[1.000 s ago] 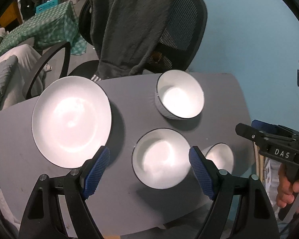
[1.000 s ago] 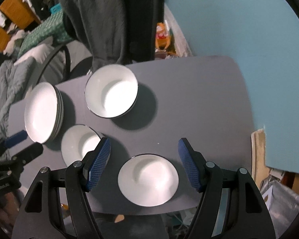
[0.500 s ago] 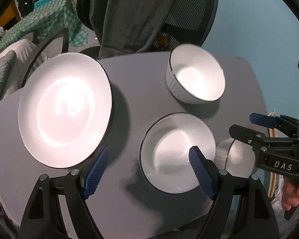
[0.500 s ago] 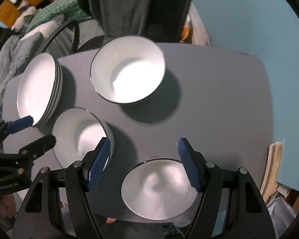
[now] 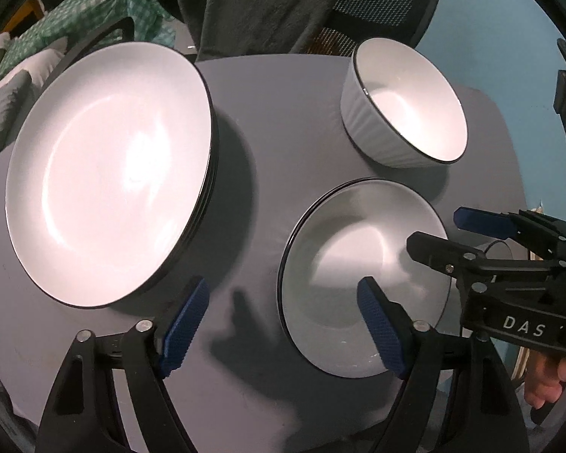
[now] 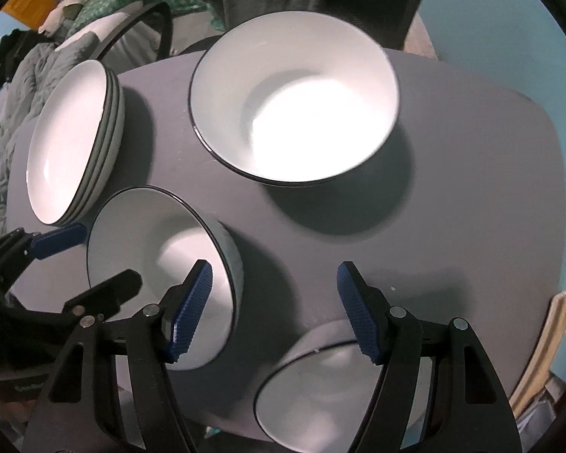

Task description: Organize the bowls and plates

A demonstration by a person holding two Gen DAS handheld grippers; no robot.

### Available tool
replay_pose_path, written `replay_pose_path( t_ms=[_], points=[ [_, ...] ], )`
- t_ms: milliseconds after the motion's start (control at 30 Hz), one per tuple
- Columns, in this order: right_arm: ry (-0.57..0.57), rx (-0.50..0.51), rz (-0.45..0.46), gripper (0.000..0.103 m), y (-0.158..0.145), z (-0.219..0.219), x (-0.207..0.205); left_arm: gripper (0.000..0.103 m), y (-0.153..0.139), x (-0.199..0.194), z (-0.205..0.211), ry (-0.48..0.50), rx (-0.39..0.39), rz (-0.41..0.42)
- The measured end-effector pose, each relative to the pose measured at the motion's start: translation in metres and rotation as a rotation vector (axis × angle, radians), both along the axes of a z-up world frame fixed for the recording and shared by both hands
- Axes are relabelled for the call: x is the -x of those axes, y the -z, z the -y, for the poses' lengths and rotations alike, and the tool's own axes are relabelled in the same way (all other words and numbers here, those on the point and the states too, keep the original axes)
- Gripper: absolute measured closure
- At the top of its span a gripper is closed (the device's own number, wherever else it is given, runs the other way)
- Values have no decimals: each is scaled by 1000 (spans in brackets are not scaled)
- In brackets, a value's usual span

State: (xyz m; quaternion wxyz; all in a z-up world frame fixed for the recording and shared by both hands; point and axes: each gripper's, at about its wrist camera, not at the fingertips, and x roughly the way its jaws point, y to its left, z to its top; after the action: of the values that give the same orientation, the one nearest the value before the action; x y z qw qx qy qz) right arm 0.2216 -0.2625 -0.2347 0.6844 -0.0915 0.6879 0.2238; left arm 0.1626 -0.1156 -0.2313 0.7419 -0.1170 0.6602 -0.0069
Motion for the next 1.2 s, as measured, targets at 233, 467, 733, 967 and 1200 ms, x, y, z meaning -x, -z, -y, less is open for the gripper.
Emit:
replay_pose_path(
  t_ms=[233, 467, 733, 967, 1200],
  points=[
    [-21, 15, -17, 38, 9, -8, -2, 36, 11, 0, 1, -40, 36, -35],
    [-66, 7, -37, 56, 13, -15, -2, 57, 25, 8, 5, -63, 64, -86],
    [-81, 4, -73, 76, 17, -23, -3, 78, 35, 11, -8, -99, 129, -123],
    [-103, -4, -95, 90, 17, -33, -3, 83, 34, 6, -15, -109, 126, -135],
    [-79, 15, -123, 93, 15, -34, -14, 83, 21, -4, -5, -87, 72, -161]
  ],
)
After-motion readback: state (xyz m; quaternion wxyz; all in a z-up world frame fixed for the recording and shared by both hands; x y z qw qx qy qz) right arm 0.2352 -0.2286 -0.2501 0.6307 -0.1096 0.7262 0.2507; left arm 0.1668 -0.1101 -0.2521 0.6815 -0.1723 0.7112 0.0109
